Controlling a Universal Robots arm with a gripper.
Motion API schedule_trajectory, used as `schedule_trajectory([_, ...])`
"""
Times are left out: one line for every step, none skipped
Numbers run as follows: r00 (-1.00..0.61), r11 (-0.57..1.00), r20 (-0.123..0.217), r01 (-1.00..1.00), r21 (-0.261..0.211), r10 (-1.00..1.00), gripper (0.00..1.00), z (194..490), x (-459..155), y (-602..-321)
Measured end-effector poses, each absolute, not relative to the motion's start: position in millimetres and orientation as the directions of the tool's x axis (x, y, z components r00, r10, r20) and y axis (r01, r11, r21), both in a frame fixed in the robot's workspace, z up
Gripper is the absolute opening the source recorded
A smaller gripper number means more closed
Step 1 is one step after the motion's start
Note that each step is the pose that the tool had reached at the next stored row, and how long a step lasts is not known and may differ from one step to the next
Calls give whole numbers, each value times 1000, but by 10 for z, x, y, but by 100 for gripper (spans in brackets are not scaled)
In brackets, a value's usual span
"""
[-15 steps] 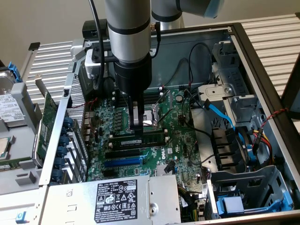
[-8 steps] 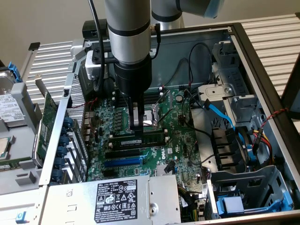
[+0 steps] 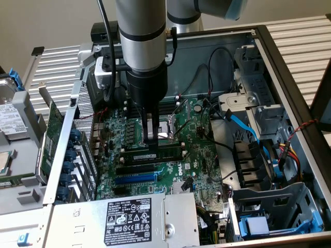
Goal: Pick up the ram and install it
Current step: 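Press down the ram until it locks into place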
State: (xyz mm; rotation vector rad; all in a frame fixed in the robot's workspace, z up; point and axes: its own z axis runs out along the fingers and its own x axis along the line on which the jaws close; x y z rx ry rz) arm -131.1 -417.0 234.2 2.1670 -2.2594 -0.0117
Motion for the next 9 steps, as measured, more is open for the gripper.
schedule_trajectory([-42, 42, 3, -999, 13, -999, 11, 2337, -1312, -4170])
schedule_trajectory([-42, 42, 3, -999, 13, -999, 11, 2334, -1312, -4170])
schedule_trajectory([-42, 42, 3, -999, 13, -999, 11, 2331, -1312, -4170])
schedule_trajectory([-42, 42, 3, -999, 13, -999, 11, 2328, -1312, -4170])
schedule_trajectory([-42, 42, 3, -999, 13, -999, 11, 2324, -1312, -4170])
schedule_trajectory([-42, 42, 3, -999, 13, -999, 11, 2322, -1313, -4170])
schedule_trajectory([-42, 42, 3, -999, 13, -999, 11, 2319, -1313, -4170])
schedule_trajectory([-42, 42, 3, -999, 13, -999, 11, 2317, -1313, -4170])
schedule_trajectory([-42, 42, 3, -999, 13, -999, 11, 2315, -1313, -4170])
